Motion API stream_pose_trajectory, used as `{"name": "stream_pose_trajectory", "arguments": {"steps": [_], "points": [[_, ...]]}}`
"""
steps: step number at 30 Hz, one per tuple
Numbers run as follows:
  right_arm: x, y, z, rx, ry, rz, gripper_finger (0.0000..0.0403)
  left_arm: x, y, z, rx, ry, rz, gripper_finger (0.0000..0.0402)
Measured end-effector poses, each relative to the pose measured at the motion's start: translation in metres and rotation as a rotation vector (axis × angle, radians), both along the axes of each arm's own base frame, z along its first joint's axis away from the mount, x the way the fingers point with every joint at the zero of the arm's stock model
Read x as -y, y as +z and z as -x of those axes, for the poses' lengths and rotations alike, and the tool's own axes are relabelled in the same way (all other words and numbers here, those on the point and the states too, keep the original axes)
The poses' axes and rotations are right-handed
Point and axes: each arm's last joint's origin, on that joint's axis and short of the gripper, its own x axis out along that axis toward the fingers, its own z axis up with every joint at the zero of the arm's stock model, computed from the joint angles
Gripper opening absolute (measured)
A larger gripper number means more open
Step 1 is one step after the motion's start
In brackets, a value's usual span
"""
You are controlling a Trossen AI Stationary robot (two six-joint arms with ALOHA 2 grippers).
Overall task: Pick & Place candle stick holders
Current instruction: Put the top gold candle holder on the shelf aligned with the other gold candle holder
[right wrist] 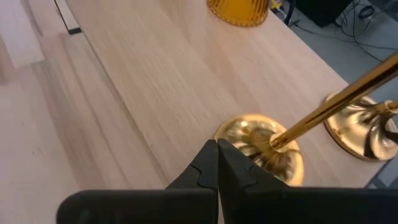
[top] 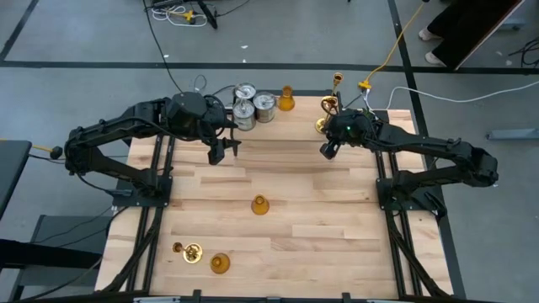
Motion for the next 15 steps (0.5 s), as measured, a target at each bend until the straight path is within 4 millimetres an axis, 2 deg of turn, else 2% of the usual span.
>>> {"name": "stream_pose_trajectory", "arguments": {"steps": [7,15], "points": [[0.000,-0.014,-0.003,0.014,0.029,-0.007,0.0000,0.000,0.000,0.000,0.000,0.000,0.000,0.0256],[0.007,-0.026,-0.016,-0.012,0.037,0.022,0.0000,0.000,0.000,0.000,-0.003,0.006,-0.010,0.0256]]}}
